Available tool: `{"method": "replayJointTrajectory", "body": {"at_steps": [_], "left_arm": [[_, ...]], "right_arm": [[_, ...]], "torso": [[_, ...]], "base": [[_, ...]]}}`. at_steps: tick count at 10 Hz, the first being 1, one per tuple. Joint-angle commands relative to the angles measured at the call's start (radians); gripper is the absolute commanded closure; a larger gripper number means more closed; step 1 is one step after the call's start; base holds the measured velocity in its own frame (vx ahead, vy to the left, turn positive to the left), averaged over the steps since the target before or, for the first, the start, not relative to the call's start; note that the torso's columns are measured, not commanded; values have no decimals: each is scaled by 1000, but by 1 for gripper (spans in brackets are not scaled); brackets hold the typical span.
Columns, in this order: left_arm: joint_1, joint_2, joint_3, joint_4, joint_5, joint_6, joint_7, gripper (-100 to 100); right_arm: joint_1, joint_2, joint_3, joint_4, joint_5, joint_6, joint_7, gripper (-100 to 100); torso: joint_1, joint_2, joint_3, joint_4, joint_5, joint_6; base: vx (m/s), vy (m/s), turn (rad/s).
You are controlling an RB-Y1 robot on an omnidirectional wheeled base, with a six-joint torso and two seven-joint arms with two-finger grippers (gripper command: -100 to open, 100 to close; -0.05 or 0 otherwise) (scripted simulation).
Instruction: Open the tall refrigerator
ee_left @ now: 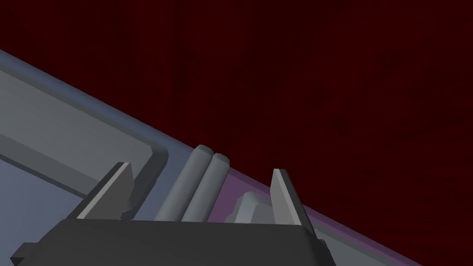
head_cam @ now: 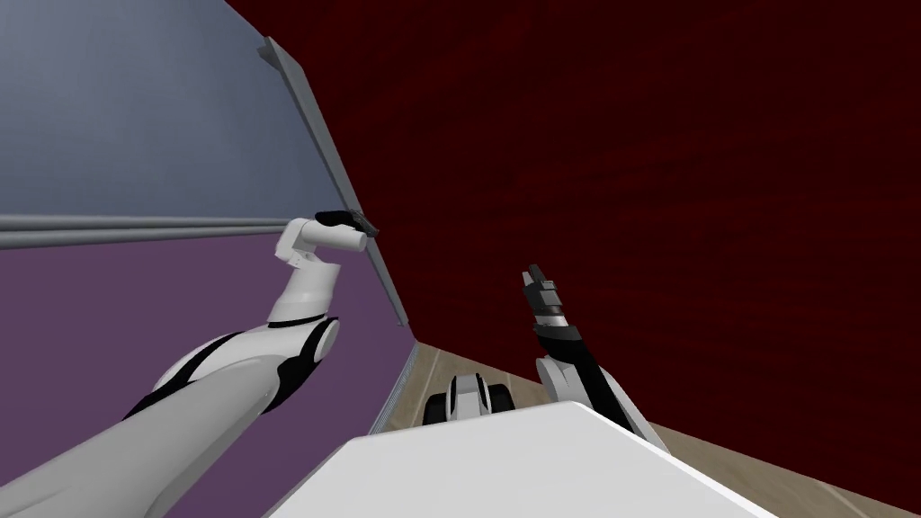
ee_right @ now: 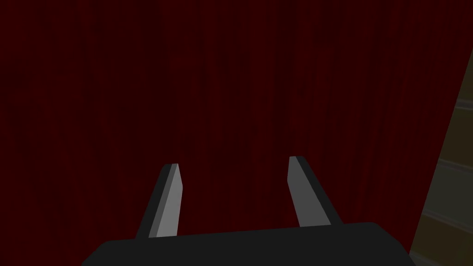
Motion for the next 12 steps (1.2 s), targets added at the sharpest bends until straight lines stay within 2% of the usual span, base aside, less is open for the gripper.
{"method": "replayJointTrajectory", "body": {"at_steps": [1,2,6,7,12], "left_arm": [[-79,54,21,85,-14,62,54,-100],[-89,54,21,85,-14,62,54,-100],[-216,129,44,228,-28,168,138,-100],[-216,129,44,228,-28,168,138,-100],[-318,189,62,340,-38,253,205,-100]], "right_arm": [[0,0,0,0,0,0,0,0],[0,0,0,0,0,0,0,0],[0,0,0,0,0,0,0,0],[0,0,0,0,0,0,0,0],[0,0,0,0,0,0,0,0]], "torso": [[1,-2,-2,0,-1,0],[2,-3,-3,-1,1,0],[4,-3,-2,-3,3,-2],[5,0,1,-3,4,-4],[12,4,3,0,7,-7]], "base": [[-20,-69,-106],[-11,-50,-40],[-3,-58,-89],[0,-57,-33],[-2,-46,-52]]}}
